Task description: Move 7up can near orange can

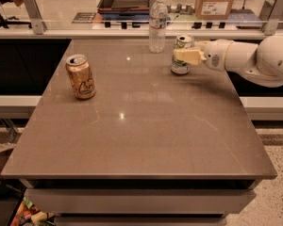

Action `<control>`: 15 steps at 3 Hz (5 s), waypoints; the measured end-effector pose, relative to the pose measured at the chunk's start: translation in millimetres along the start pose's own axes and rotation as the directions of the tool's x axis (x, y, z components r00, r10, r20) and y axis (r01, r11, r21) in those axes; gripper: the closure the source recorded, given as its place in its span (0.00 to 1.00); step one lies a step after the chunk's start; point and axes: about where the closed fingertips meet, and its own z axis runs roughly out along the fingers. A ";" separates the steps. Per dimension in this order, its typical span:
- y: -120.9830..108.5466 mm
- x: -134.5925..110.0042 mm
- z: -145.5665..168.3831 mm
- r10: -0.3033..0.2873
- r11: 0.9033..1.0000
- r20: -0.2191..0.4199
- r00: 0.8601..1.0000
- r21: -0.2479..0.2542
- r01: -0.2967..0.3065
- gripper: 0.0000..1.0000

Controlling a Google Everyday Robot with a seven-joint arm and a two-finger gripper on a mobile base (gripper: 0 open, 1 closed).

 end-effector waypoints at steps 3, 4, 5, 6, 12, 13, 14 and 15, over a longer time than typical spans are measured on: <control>68.9 -22.2 1.1 -0.025 0.991 -0.019 1.000 -0.134 0.022 1.00; 108.7 -31.5 10.0 -0.042 0.979 0.003 0.999 -0.202 0.042 1.00; 145.8 -37.7 25.0 -0.041 0.965 0.032 0.999 -0.259 0.048 1.00; 180.4 -38.4 37.8 -0.039 0.953 0.039 0.998 -0.299 0.049 1.00; 273.0 -1.6 64.0 -0.125 0.936 -0.005 0.992 -0.333 0.116 0.36; 275.2 -2.2 64.9 -0.127 0.934 -0.004 0.992 -0.336 0.118 0.13; 277.2 -2.8 65.6 -0.129 0.933 -0.004 0.992 -0.339 0.120 0.00; 277.3 -2.9 65.7 -0.129 0.933 -0.004 0.992 -0.339 0.120 0.00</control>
Offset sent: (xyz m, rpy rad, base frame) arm -0.0514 0.0422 0.0280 -0.0219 0.0312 0.1350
